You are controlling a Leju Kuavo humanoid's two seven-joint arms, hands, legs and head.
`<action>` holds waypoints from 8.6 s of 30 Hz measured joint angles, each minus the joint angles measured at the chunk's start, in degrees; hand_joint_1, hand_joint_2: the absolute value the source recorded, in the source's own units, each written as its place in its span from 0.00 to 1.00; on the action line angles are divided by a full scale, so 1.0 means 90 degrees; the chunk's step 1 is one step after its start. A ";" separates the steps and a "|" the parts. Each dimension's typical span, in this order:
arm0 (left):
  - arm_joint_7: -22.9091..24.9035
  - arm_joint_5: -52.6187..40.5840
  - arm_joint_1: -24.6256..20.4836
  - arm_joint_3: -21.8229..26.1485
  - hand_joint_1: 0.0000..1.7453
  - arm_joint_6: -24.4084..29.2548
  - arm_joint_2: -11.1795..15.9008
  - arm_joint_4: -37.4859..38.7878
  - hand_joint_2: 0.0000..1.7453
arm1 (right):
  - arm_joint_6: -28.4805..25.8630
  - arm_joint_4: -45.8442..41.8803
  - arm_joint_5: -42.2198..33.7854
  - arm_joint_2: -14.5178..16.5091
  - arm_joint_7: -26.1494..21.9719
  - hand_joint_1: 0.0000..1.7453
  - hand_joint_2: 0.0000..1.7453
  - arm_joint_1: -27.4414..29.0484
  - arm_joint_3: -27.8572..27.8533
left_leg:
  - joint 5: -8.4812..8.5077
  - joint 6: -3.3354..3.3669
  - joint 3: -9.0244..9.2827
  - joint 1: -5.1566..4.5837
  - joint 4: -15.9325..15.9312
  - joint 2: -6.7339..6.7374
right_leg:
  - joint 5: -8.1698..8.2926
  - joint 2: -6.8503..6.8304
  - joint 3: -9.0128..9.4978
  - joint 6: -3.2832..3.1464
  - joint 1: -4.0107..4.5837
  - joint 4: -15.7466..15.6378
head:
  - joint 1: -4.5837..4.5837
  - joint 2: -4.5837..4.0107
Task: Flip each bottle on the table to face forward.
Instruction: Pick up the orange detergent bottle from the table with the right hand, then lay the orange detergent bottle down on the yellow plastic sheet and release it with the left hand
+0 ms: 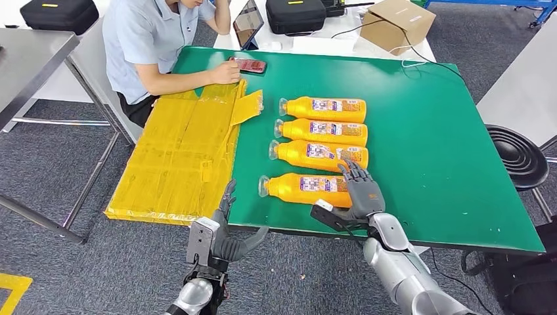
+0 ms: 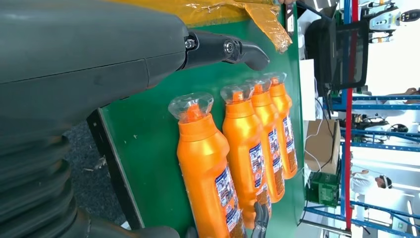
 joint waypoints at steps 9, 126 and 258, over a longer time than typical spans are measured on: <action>0.0039 -0.0120 0.0004 0.0012 0.00 0.0025 -0.0117 0.0000 1.00 | 0.0776 0.0183 -0.0132 -0.0025 -0.0072 1.00 1.00 -0.0190 0.0051 | -0.0001 0.0000 0.0024 0.0000 0.0000 0.0003 | 0.0001 0.0001 0.0020 -0.0001 0.0000 -0.0003 | 0.0001 0.0000; 0.1143 0.3079 0.0880 0.0478 1.00 -0.2536 0.0459 -0.1978 1.00 | 0.2067 -0.2983 -0.4603 0.1149 -0.2650 0.00 0.00 0.2197 0.1779 | -0.0006 -0.0006 0.0000 0.0007 -0.0003 0.0003 | -0.0004 0.0001 -0.0004 -0.0004 0.0007 -0.0001 | 0.0004 0.0000; 0.0409 0.1465 0.0998 0.0699 0.00 -0.0777 0.0400 -0.2517 1.00 | -0.1259 -0.2221 -0.0993 0.0429 -0.1974 0.00 1.00 0.1940 -0.1188 | 0.0017 -0.0009 -0.0015 -0.0006 -0.0002 -0.0010 | 0.0011 -0.0013 -0.0015 0.0005 -0.0007 0.0006 | 0.0001 0.0000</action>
